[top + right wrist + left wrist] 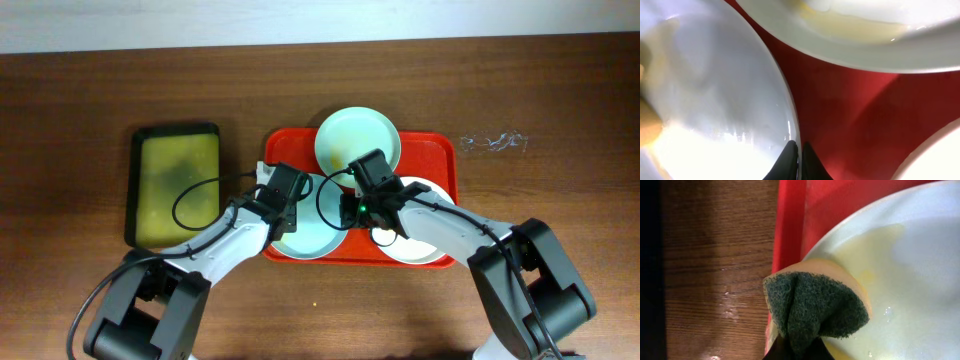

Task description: Clean dirty plates on tray and stack at the side

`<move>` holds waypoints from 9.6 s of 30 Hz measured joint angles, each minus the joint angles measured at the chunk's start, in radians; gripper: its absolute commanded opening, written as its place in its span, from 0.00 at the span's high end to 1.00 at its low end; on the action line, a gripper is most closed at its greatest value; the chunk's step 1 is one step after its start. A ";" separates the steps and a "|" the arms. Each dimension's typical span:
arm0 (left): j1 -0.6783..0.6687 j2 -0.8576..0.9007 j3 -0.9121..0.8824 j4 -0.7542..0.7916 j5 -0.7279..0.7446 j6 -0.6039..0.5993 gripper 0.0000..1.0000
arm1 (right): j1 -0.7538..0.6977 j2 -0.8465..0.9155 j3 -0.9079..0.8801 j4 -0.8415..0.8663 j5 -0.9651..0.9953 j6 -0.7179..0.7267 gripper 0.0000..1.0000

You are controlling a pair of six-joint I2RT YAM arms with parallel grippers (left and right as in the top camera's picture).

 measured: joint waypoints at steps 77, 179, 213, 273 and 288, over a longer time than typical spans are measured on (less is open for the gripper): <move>0.441 -0.252 0.056 -0.246 0.211 -0.033 1.00 | 0.464 -0.152 0.407 -0.114 1.439 -0.974 0.96; 0.488 -0.210 0.053 -0.045 0.117 -0.112 1.00 | -0.042 0.253 0.463 -0.614 0.042 -0.089 0.96; 0.642 -0.120 0.056 0.110 0.343 0.012 1.00 | -0.044 0.256 0.452 -0.435 0.073 -0.100 0.71; -0.032 0.106 0.071 0.060 -0.153 -0.022 1.00 | -0.044 0.256 0.452 -0.467 -0.021 -0.103 0.96; 0.050 0.054 0.084 0.034 0.333 0.263 1.00 | -0.045 0.256 0.452 -0.464 -0.018 -0.102 0.96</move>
